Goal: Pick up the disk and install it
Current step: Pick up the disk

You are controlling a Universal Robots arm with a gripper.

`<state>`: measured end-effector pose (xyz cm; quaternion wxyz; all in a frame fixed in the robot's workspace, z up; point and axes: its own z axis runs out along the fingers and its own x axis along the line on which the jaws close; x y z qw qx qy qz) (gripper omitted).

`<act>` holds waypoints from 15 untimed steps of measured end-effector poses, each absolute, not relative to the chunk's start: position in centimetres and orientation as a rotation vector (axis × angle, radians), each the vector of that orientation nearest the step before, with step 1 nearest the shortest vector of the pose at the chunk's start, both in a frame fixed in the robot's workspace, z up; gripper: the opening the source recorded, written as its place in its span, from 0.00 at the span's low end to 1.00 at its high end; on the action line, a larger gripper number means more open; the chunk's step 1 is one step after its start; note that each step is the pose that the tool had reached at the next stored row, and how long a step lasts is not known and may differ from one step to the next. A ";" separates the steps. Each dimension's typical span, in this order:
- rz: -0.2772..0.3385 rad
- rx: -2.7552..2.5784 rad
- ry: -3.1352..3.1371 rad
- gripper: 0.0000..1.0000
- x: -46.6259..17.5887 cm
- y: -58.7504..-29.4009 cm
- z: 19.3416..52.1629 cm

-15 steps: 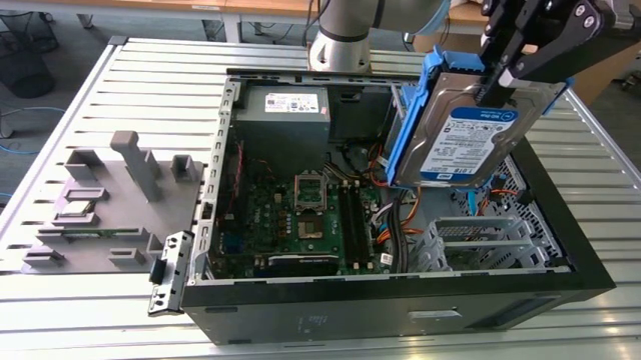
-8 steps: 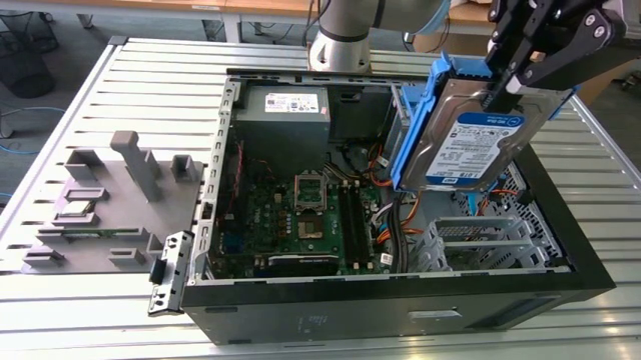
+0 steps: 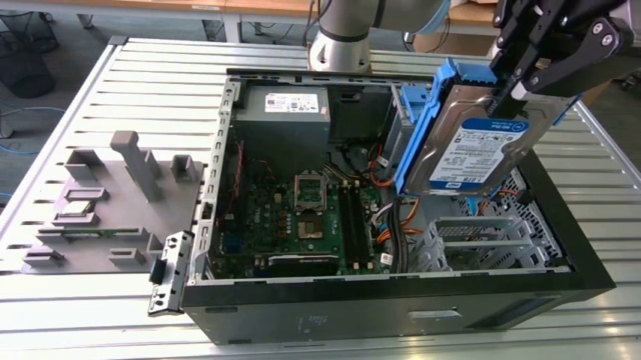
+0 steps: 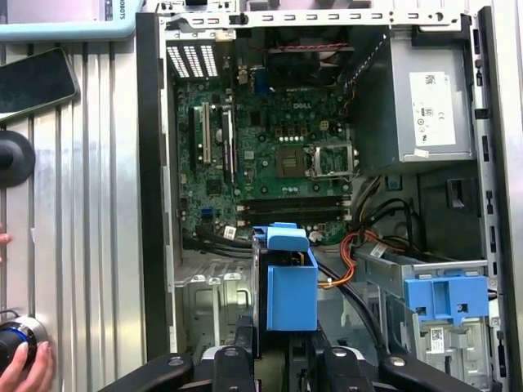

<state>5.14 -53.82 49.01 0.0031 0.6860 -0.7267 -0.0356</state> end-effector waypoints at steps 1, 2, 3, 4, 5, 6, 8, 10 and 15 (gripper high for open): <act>-0.111 2.151 -2.278 0.35 5.2 -53.9 49.0; -0.110 2.150 -2.278 0.35 5.3 -54.0 49.0; -0.109 2.150 -2.278 0.35 5.4 -54.1 49.0; -0.109 2.150 -2.277 0.35 5.4 -54.1 49.0; -0.108 2.150 -2.277 0.35 5.5 -54.2 48.9; -0.108 2.149 -2.277 0.35 5.6 -54.2 48.9; -0.108 2.149 -2.277 0.35 5.7 -54.4 48.9; -0.108 2.149 -2.277 0.35 5.8 -54.5 48.8; -0.106 2.149 -2.276 0.35 6.0 -55.1 48.7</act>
